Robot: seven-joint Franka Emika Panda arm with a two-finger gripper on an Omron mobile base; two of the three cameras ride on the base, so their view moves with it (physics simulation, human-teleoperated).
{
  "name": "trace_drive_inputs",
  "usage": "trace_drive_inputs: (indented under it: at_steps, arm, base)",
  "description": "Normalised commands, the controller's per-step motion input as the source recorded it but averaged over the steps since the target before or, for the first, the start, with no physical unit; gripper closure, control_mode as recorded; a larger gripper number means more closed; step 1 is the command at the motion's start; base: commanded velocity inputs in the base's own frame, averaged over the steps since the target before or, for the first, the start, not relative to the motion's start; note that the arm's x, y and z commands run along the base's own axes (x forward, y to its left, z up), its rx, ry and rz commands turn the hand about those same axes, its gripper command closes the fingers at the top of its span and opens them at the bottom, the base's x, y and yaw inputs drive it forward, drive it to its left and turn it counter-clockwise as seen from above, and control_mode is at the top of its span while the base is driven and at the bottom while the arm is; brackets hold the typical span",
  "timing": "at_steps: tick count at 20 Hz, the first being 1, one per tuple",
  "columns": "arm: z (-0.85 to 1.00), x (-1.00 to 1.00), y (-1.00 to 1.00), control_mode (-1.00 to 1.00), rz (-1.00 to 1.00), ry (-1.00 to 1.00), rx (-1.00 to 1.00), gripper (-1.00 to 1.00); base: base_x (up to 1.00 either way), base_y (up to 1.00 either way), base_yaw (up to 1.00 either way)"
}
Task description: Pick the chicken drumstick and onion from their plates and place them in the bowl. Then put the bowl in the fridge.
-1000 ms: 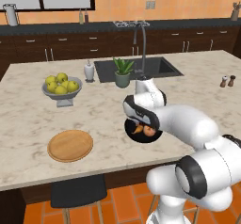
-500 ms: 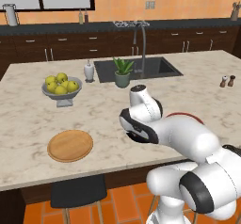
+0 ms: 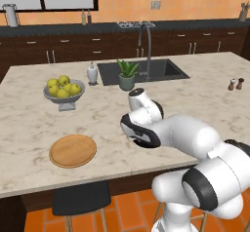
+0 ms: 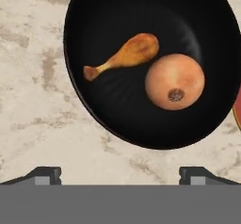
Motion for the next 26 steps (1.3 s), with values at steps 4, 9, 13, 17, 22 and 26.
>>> trace_drive_inputs:
  at_steps: [4,9,13,17,22,26]
  arm:
    - [-0.06,0.00,-0.06,-1.00,0.48,0.04,-0.02,-1.00]
    - [-0.31,0.00,0.03,-1.00,0.30,0.06,-0.02,-1.00]
    - [-0.24,0.15,0.01,-1.00,0.16,0.04,-0.01,-1.00]
    - [-0.19,0.29,0.00,-1.00,0.10,0.01,-0.01,-1.00]
    - [-0.25,0.24,0.00,-1.00,0.06,0.00,-0.02,-1.00]
    - [-0.26,0.04,0.00,-1.00,0.05,0.00,0.00,-1.00]
  base:
    - [0.00,0.00,0.00]
    - [0.00,0.00,0.00]
    - [0.00,0.00,0.00]
    - [0.00,0.00,0.00]
    - [0.00,0.00,0.00]
    - [0.00,0.00,0.00]
